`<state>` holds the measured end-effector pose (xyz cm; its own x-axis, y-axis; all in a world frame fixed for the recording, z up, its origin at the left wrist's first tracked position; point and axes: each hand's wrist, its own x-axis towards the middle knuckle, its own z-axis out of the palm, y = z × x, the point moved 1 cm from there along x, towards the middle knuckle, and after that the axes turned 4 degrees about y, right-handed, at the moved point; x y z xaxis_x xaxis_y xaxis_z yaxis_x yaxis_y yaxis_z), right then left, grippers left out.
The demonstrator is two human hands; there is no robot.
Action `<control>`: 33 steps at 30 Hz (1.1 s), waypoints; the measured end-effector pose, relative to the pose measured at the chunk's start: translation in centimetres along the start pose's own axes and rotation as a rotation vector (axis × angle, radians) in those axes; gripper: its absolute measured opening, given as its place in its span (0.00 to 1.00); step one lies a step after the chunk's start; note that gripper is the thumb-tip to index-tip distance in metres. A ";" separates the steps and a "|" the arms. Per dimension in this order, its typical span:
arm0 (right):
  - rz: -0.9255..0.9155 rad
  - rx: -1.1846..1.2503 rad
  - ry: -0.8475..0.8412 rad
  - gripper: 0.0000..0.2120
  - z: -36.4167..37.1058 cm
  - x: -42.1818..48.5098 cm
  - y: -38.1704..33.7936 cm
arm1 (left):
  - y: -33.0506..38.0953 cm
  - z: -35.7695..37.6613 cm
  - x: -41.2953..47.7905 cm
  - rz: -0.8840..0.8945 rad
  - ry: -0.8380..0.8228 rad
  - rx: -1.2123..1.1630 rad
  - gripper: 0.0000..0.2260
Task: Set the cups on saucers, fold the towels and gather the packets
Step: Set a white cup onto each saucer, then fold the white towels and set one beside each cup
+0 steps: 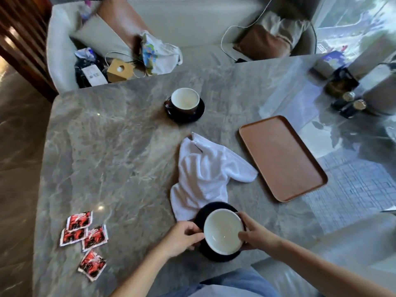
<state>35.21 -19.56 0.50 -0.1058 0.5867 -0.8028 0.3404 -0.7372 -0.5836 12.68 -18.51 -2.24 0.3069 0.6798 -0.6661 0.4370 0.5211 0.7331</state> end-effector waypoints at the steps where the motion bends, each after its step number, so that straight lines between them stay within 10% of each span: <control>1: 0.003 -0.003 0.013 0.25 -0.1 0.1 0.2 | 0.1 0.1 0.1 0.020 0.004 0.040 0.07; 15: 0.030 -0.132 -0.043 0.24 -0.5 0.6 -0.6 | 0.2 -1.8 0.9 0.093 -0.023 0.107 0.06; 21: -0.162 -0.324 0.126 0.13 -2.3 2.3 -1.8 | -2.1 -6.6 4.0 -0.066 0.604 0.002 0.07; 33: -0.604 -0.337 0.165 0.17 0.7 2.8 -8.3 | 2.7 -2.7 3.6 0.132 0.423 -0.097 0.14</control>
<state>31.42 -12.03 3.05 -0.2338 0.9227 -0.3064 0.5404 -0.1387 -0.8299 12.68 -13.19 -2.28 -0.0268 0.8846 -0.4656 0.3301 0.4475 0.8311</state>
